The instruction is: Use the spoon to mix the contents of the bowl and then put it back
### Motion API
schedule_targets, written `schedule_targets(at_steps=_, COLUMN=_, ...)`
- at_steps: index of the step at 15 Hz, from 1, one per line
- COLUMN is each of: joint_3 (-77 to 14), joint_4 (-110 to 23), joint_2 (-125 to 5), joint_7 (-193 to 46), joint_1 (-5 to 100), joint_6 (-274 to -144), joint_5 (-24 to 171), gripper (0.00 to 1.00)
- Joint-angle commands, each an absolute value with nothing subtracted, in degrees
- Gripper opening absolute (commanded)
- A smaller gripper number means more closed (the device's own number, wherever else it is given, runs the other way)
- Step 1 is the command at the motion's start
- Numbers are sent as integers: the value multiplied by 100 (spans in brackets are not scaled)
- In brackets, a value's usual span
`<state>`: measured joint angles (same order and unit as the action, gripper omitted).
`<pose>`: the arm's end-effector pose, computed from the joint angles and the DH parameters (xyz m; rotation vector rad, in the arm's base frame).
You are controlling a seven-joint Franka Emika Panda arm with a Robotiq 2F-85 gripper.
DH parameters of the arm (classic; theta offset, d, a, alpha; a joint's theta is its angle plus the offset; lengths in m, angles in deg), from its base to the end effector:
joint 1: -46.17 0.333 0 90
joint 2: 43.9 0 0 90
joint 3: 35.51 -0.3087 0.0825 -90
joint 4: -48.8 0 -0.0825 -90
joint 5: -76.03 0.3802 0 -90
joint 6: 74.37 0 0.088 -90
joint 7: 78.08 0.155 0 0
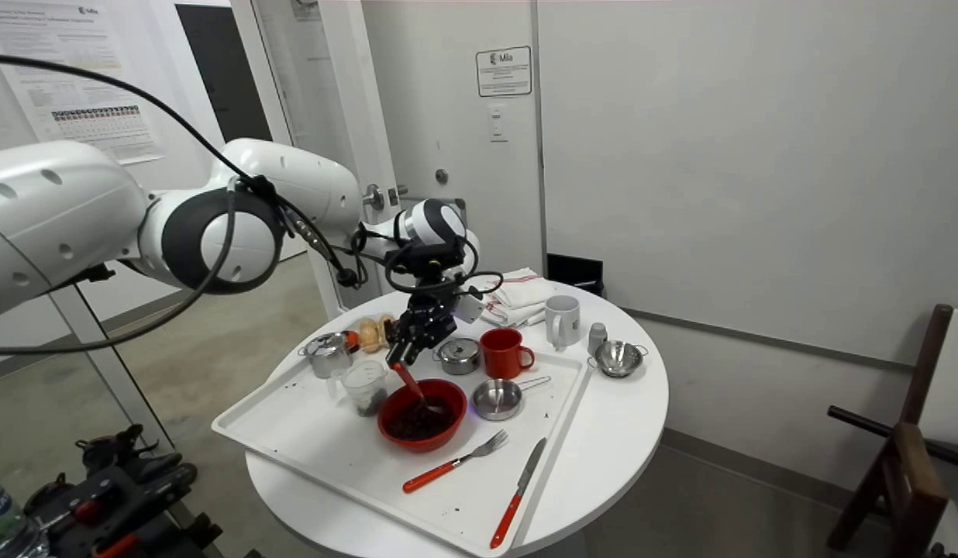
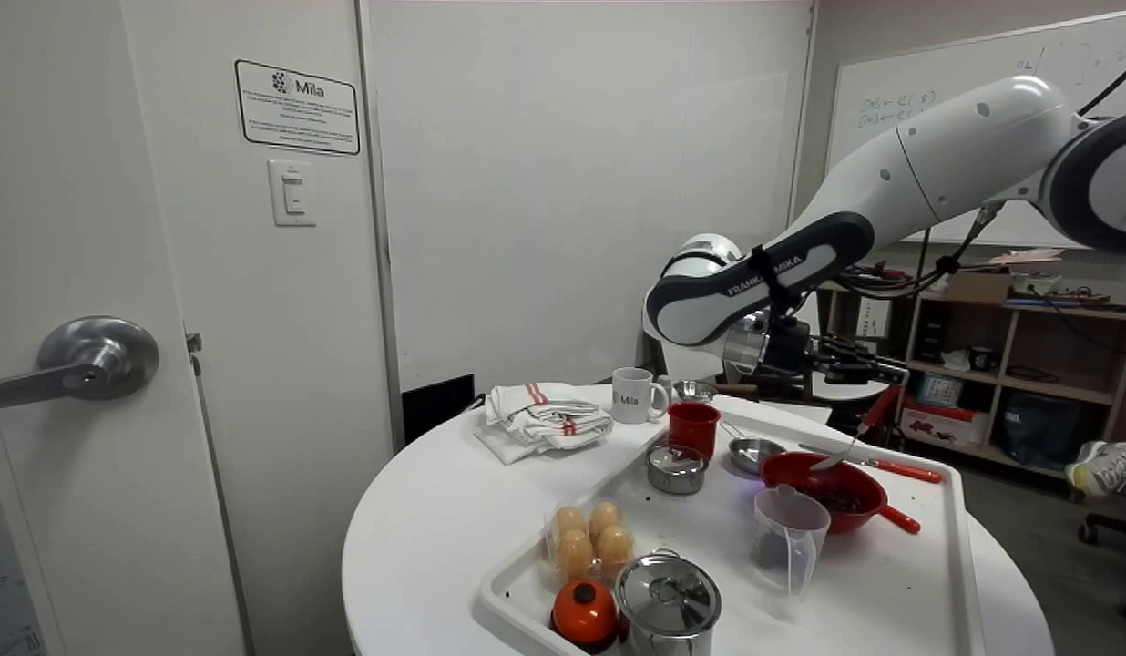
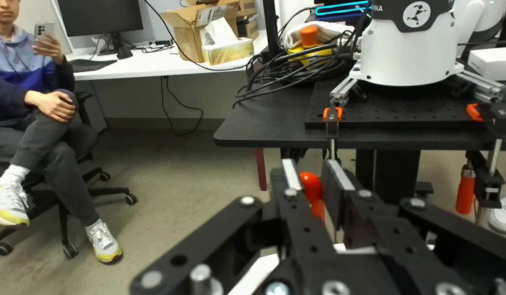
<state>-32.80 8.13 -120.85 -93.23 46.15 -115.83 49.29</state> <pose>0.5725 -0.0922 0.1165 2.1748 0.1163 -1.7903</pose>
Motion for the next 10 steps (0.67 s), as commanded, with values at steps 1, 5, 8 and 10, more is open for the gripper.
schedule_targets(at_steps=1, joint_3=-3332, joint_4=309, joint_2=-11489, joint_7=-8195, joint_1=4449, joint_6=-12025, joint_5=5460, gripper=9)
schedule_targets(at_steps=5, joint_3=-3374, joint_4=-224, joint_2=-10928, joint_7=-7209, joint_1=4142, joint_6=-12765, joint_5=6079, gripper=9)
schedule_targets(at_steps=8, joint_3=-3384, joint_4=-956, joint_2=-10407, joint_7=-6669, joint_1=3839, joint_6=-13604, joint_5=6510, gripper=9)
schedule_targets(at_steps=10, joint_3=-3372, joint_4=-1399, joint_2=-10124, joint_7=-6676, joint_1=3609, joint_6=-14038, joint_5=6679, gripper=9)
